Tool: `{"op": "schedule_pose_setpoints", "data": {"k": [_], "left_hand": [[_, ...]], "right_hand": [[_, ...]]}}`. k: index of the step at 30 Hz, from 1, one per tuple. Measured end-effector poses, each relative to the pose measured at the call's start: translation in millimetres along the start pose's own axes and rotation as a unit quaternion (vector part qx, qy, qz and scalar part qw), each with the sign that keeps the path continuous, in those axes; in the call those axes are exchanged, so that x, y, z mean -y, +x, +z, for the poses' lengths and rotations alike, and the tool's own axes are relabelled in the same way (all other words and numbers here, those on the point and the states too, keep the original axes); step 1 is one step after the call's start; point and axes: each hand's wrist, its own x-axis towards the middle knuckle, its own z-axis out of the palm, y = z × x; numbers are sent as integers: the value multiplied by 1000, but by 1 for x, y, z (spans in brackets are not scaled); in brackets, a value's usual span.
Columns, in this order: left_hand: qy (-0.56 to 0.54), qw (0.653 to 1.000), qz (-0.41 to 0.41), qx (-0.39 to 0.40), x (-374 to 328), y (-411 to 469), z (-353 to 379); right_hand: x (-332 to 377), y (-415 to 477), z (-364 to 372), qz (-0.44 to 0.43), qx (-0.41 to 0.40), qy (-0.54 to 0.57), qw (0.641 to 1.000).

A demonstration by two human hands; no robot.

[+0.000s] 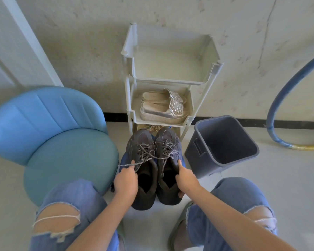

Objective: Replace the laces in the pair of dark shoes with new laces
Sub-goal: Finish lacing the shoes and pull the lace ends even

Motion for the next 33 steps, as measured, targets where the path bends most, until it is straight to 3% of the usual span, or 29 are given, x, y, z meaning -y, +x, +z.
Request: {"op": "schedule_pose_setpoints", "data": {"k": [6,12,21,25,33], "left_hand": [[-96,989,57,-94,-4,-41,-63],[-144,959,123,-210,-24,-72,-159],[-193,910,176,-322,-101,14,-295],[-190,913,165,-320,-136,71,-323],[-214,917,142,-306,-154,151,-310]], "right_hand": [[-2,-61,-39,-84,-77,120,986],[16,-117,-115,-209,-191,126,951],[90,-67,-268,-261,-336,102,899],[114,-26,-316,-240,-339,101,904],[143,28,-345,-191,-254,76,945]]}}
